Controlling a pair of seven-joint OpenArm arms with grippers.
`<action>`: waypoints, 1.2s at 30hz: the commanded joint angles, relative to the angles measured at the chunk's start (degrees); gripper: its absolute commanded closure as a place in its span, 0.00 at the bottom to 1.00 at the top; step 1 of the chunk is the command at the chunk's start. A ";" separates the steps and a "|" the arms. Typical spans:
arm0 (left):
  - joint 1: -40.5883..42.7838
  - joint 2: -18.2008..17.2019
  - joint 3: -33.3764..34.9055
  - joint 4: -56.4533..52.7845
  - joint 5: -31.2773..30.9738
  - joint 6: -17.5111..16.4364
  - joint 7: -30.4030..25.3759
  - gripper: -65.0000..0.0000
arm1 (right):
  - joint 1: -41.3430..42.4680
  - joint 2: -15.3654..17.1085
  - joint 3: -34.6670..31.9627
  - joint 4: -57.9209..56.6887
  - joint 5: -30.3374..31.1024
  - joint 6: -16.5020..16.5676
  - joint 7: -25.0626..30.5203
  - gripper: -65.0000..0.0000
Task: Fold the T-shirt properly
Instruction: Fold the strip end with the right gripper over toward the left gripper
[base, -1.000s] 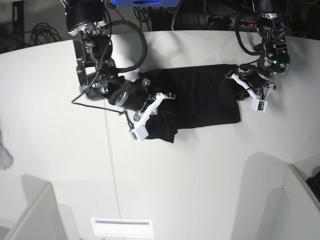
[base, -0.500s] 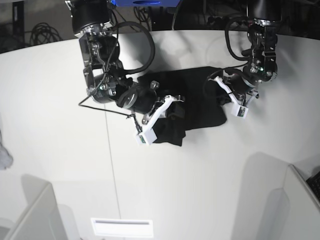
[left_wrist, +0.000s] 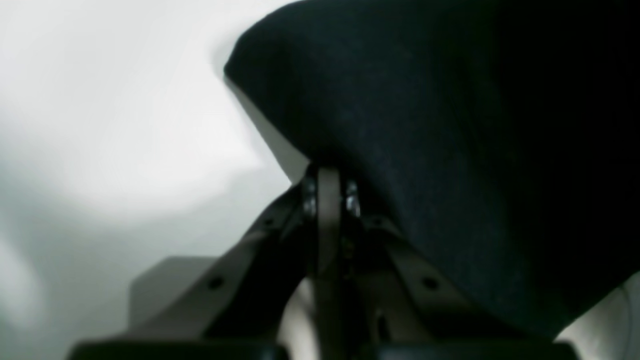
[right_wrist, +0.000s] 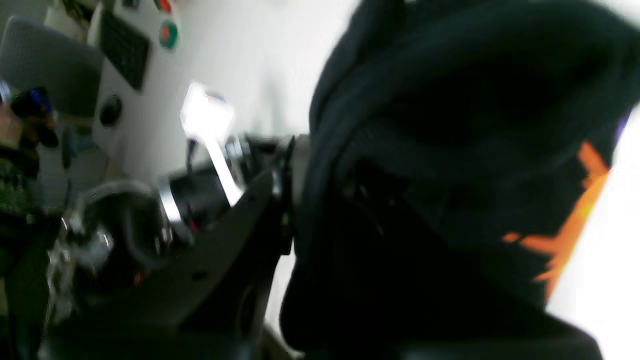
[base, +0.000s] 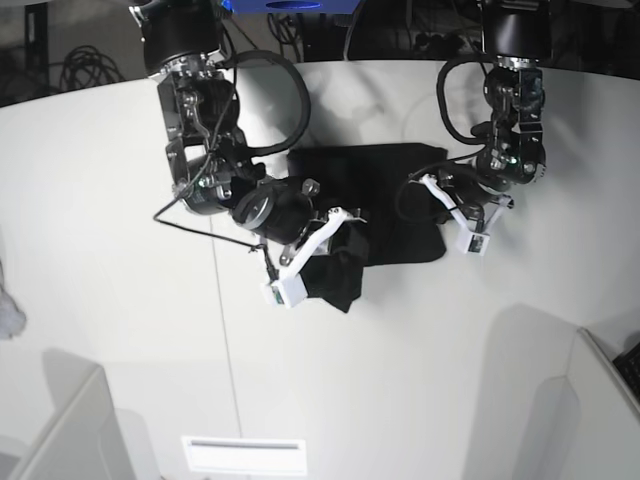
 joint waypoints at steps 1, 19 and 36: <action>-0.63 -0.39 -0.17 1.15 -0.54 -0.25 -0.71 1.00 | 1.34 -0.57 -1.03 -0.37 1.03 0.39 1.17 1.00; 2.01 -1.53 -0.70 1.85 -0.72 -0.25 -0.98 1.00 | 4.95 -0.57 -9.12 -10.57 0.94 0.39 9.08 1.00; 5.97 -1.53 -7.56 7.83 -0.63 -0.51 -0.71 1.00 | 5.39 -2.16 -9.21 -13.82 0.94 0.48 9.08 1.00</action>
